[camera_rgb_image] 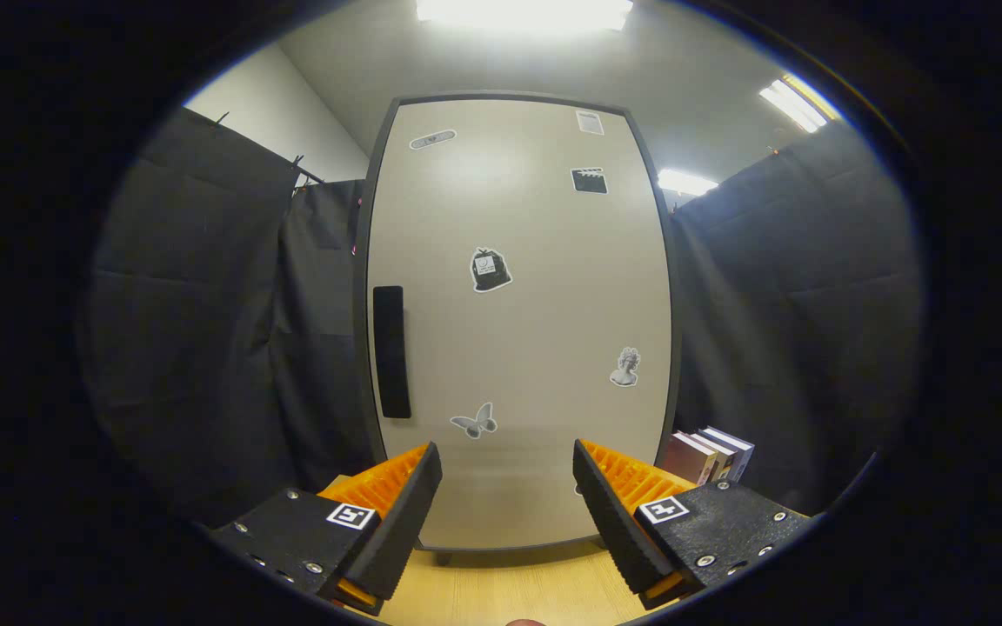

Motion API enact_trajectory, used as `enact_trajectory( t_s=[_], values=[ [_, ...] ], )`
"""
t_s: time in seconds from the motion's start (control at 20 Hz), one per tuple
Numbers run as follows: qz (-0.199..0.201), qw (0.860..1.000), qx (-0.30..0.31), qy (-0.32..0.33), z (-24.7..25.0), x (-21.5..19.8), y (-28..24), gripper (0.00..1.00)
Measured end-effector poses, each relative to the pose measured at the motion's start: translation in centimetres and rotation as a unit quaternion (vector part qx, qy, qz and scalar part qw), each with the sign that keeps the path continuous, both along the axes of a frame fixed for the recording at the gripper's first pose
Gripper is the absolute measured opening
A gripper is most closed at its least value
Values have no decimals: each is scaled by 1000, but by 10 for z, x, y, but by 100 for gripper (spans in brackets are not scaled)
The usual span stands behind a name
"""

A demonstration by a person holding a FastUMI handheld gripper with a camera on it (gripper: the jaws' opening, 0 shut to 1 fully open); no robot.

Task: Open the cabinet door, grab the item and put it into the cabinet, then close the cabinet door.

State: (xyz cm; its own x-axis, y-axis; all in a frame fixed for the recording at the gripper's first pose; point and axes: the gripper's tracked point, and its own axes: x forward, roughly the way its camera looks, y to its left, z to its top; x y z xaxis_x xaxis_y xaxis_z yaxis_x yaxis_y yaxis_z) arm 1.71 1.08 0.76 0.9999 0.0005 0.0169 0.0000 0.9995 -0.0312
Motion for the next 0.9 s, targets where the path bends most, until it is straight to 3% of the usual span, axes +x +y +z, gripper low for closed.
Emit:
enact_trajectory(
  t_s=[0.6,0.9],
  values=[
    [21,999,32,9,12,27,36,94],
    [35,999,10,0,19,52,70,95]
  ],
)
